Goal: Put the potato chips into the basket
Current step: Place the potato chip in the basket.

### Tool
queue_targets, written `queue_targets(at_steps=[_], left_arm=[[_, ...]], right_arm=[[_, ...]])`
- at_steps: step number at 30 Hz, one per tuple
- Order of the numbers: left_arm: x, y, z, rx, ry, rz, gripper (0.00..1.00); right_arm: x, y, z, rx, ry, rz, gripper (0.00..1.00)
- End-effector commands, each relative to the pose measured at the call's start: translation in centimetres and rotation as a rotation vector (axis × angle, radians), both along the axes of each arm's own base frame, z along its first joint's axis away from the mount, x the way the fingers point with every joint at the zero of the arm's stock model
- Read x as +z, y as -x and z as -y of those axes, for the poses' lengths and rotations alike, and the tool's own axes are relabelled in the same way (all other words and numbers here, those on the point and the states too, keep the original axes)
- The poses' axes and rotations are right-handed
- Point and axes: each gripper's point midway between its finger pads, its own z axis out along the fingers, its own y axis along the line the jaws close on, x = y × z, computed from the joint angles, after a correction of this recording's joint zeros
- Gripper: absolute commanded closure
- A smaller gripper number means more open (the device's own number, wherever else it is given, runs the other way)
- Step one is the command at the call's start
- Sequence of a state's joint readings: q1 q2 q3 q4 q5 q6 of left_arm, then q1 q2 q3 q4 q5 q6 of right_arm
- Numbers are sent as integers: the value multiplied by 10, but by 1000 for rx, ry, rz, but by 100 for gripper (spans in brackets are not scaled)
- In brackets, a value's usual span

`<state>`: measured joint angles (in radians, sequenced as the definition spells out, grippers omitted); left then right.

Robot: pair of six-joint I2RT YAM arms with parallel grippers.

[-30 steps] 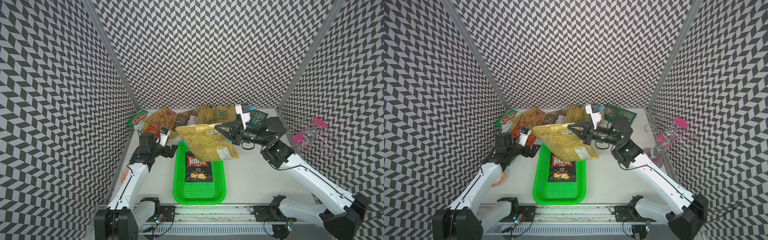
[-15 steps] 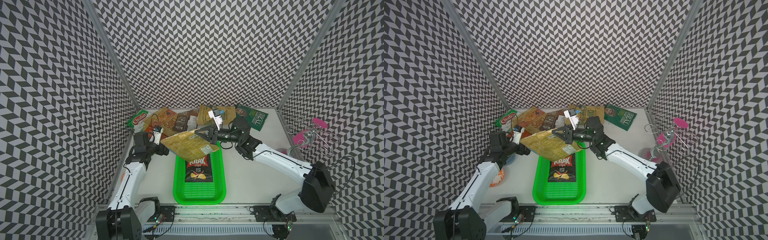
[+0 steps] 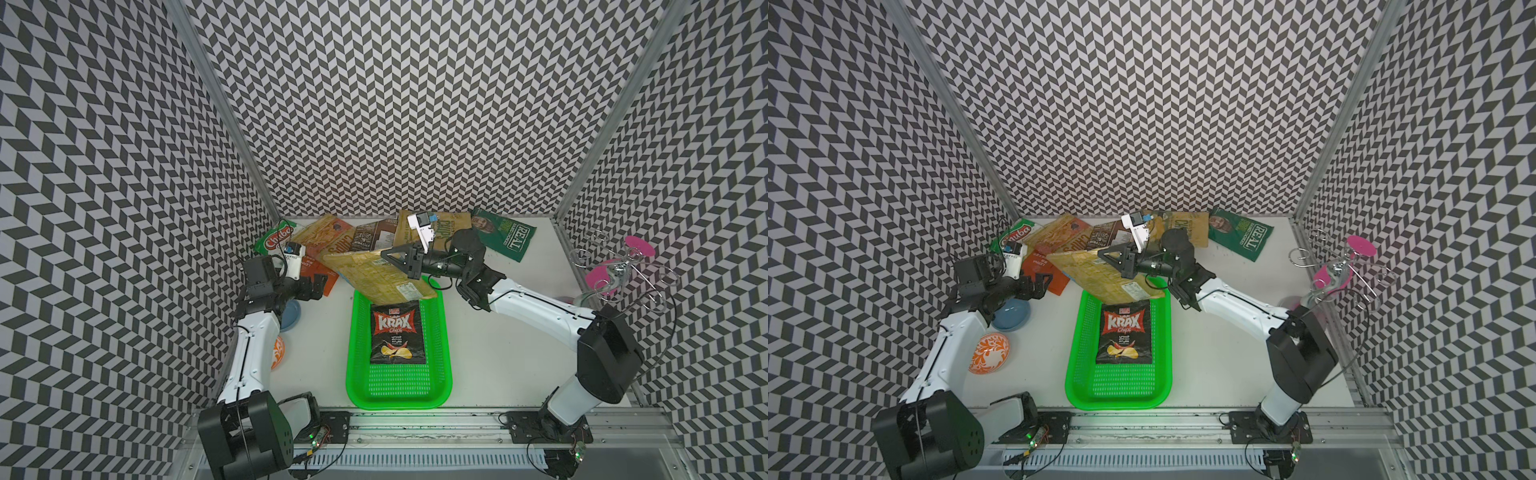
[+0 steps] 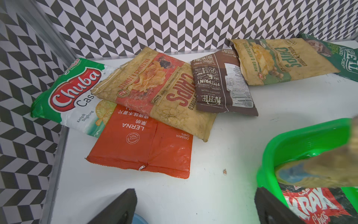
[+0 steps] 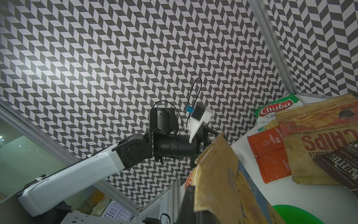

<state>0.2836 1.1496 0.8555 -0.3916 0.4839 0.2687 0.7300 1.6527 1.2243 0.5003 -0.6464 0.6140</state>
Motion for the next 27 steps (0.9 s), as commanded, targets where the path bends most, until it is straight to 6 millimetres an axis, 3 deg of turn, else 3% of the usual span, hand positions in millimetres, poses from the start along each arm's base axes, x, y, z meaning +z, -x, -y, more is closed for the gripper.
queue_targets(at_steps=[1,8,14,21,24,27], left_arm=[[3,6,9,-33,42,5,1],[1,7,9,-24,48,5,1],[14,7,17,-83,40,41,1],[59,24,56,-467,-64,192,5],[67,40,73,-655,-128,253,3],[71,41,77,-748,-153,263,2]], right_arm=[[26,-2,1,-14,-98,89,100],[27,-4,0,-2,-141,58,100],[29,0,-1,33,-164,38,100],[26,4,0,44,-142,31,100],[25,7,1,56,-133,31,100],[25,11,2,66,-128,35,100]])
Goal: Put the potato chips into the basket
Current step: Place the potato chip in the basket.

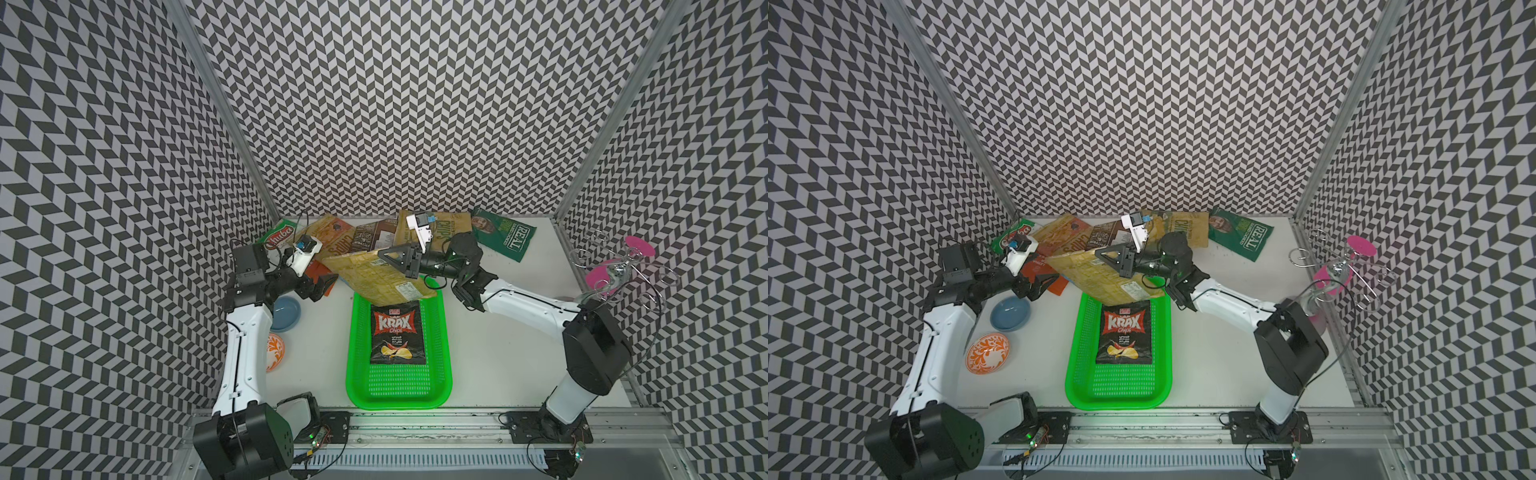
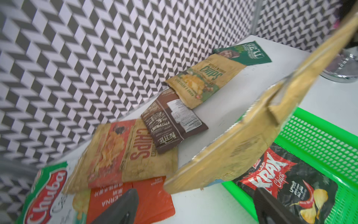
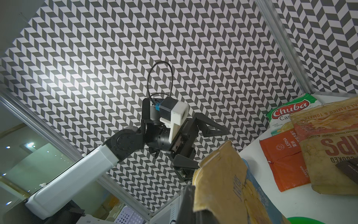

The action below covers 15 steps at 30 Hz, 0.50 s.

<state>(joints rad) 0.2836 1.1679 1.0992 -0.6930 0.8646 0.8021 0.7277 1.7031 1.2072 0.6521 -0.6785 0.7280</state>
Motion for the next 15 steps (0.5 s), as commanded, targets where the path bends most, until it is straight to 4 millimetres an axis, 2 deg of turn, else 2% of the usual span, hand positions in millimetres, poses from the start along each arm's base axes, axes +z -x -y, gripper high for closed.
queue_targets(at_steps=[1,3,6,7,11,15], left_arm=[[-2,15,16,-211,-39,21,2],[-3,9,15,-256,-49,-2,3],[-10,14,19,-378,-37,-49,4],[-11,13,20,-402,-30,-64,1],[-15,2,17,-419,-29,-121,1],[-19,3,21,-442,-58,-121,12]], right_arm=[[26,13,8,23,-54,83,100],[25,15,9,24,-48,87,100],[25,17,10,28,-43,89,100],[26,17,10,30,-41,91,100],[25,19,11,37,-37,92,100],[23,20,11,39,-35,91,100]])
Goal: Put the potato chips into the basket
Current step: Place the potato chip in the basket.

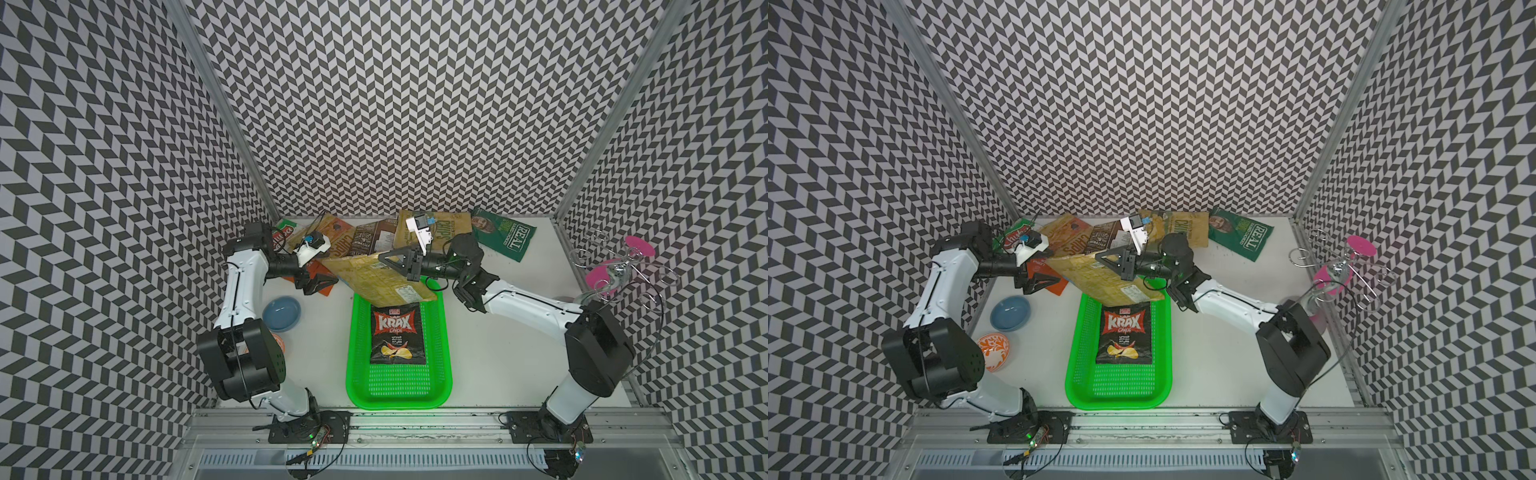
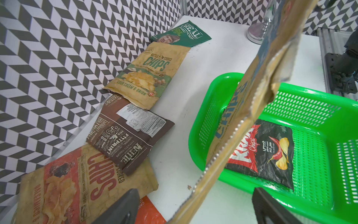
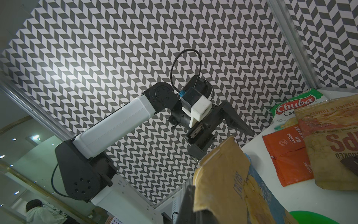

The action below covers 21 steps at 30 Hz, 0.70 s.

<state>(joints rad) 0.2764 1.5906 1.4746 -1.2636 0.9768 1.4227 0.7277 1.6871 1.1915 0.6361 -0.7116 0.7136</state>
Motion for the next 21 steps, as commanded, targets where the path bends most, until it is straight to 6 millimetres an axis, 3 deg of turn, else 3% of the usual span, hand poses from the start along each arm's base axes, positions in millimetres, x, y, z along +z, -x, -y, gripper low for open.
queue_targets(at_steps=[1,7,12,13,21], left_arm=[[10,15,12,-63,-6,11,17],[6,10,15,-50,-19,7,57],[14,3,13,-12,-13,17,96],[18,0,12,9,-10,22,100],[63,-20,11,149,59,96,100]], right_arm=[[27,11,10,10,-52,85,100],[27,12,10,14,-55,83,100],[23,9,12,-11,-34,82,100],[22,7,14,-23,-29,81,100],[16,5,26,-58,-13,63,100]])
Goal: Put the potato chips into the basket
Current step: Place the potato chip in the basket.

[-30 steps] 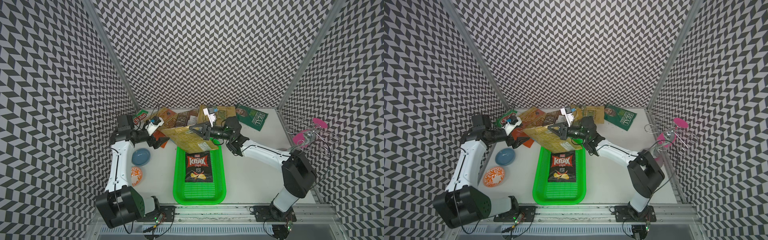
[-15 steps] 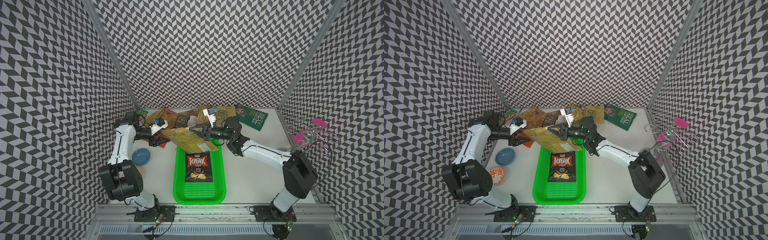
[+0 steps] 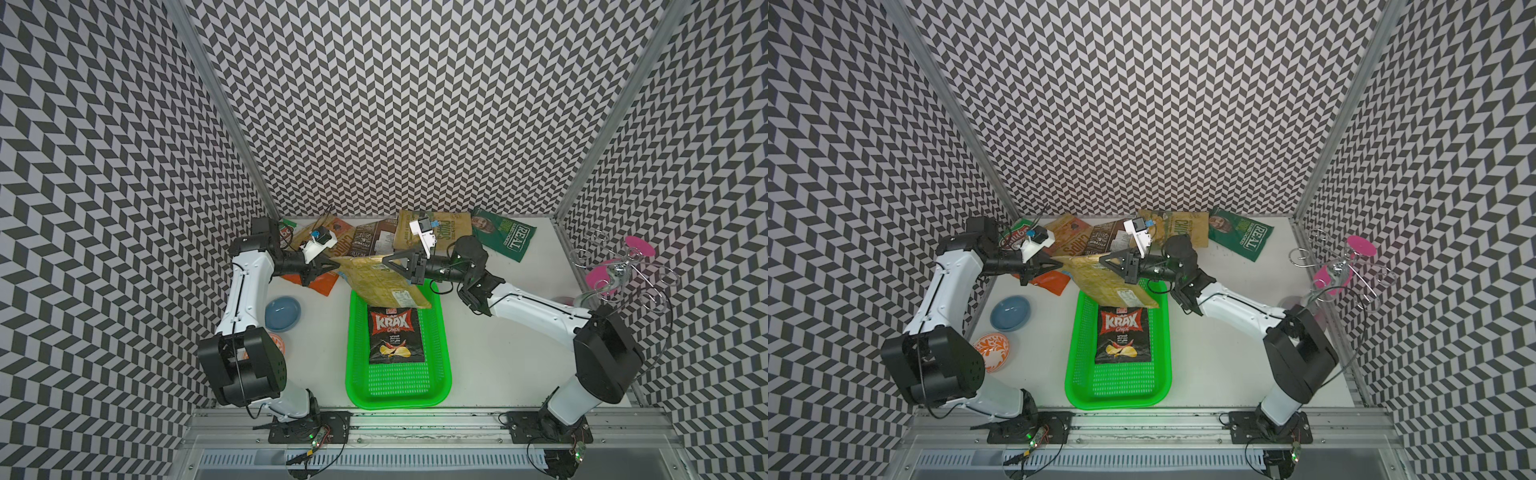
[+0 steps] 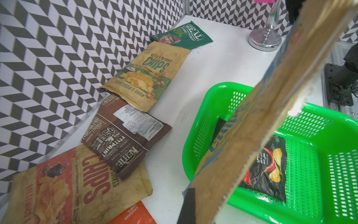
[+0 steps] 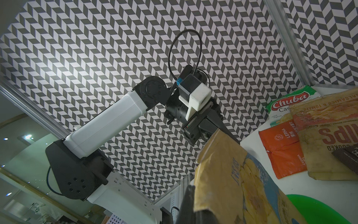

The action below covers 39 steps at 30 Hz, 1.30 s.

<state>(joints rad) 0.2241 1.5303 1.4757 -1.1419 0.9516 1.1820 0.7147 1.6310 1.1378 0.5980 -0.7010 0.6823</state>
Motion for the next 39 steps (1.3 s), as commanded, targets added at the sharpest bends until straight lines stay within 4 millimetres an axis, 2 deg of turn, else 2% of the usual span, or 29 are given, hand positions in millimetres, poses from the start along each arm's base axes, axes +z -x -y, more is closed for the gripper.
queue_targets(at_steps=[1,5,11,16,20,28,32,39], left_arm=[[47,-9,2,66,43,116,100],[52,3,20,34,50,112,100],[46,20,44,-14,37,90,100],[41,21,48,18,58,61,100],[40,24,47,60,66,41,100],[38,49,54,68,84,27,100],[37,45,51,116,77,44,100],[32,23,40,216,41,89,100]], right_arm=[[18,2,14,-39,-34,56,100],[7,-5,22,-69,-17,38,100],[3,-18,35,-110,-2,26,100],[3,-32,41,-146,13,36,100],[2,-46,37,-140,36,39,100],[0,-71,22,-115,58,40,100],[-3,-82,16,-115,61,44,100],[1,-95,9,-111,55,51,100]])
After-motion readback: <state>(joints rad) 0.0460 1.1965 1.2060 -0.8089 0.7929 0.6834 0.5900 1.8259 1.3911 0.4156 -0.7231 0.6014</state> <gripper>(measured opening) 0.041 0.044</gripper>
